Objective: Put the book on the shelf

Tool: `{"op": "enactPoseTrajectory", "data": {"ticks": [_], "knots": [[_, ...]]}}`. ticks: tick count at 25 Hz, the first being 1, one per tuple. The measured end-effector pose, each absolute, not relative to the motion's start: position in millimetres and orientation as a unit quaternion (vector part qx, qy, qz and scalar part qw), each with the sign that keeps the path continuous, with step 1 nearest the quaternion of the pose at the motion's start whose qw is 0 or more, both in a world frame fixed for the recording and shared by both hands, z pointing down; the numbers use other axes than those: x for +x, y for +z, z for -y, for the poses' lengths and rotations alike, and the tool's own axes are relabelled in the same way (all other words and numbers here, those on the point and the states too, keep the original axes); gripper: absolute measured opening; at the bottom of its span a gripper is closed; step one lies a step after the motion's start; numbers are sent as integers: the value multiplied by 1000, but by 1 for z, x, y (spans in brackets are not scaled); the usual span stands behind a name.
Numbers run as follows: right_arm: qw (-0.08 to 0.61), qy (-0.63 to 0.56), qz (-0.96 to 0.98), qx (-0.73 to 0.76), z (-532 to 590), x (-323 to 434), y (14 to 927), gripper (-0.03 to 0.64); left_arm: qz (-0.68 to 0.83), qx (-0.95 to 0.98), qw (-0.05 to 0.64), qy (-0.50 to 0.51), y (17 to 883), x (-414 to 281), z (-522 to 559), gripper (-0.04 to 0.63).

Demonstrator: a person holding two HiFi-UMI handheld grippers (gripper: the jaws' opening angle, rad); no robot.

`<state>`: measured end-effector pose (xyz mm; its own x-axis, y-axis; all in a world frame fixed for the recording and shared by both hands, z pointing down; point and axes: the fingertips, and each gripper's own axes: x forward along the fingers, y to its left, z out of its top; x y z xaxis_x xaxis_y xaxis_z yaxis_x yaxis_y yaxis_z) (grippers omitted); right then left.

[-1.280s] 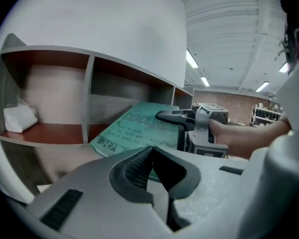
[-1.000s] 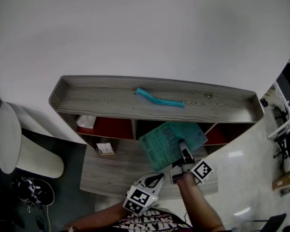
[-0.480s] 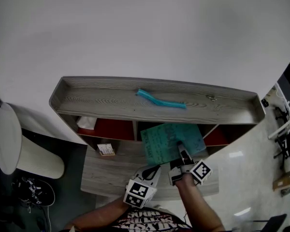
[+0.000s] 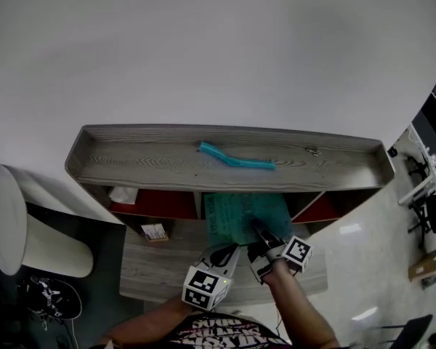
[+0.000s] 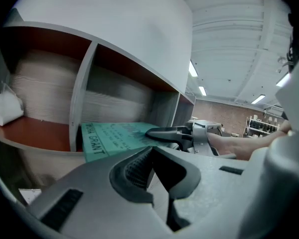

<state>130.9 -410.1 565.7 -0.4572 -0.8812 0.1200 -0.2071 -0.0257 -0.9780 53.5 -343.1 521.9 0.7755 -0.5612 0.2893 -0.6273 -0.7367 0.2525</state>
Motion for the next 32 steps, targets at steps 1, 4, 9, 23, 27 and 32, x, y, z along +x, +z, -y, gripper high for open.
{"op": "enactPoseTrajectory", "data": {"ticks": [1,4,9,23,27,32], "knots": [[288,-580,-635,-421,409,126,567,184,315,930,168,94,520,57,343,5],[285,-597,-638,-394,406,116,569,198,304,934,163,92,520,64,346,5],[296,-612,-633,-370,397,116,571,206,304,935,162,88,521,66,359,5],[262,-553,-703,-363,347,134,562,176,291,942,149,81,522,87,386,5],[226,-501,-744,-380,333,141,550,163,293,942,144,80,522,96,389,5],[189,-400,-789,-427,322,164,526,36,303,940,140,76,522,104,393,5]]}}
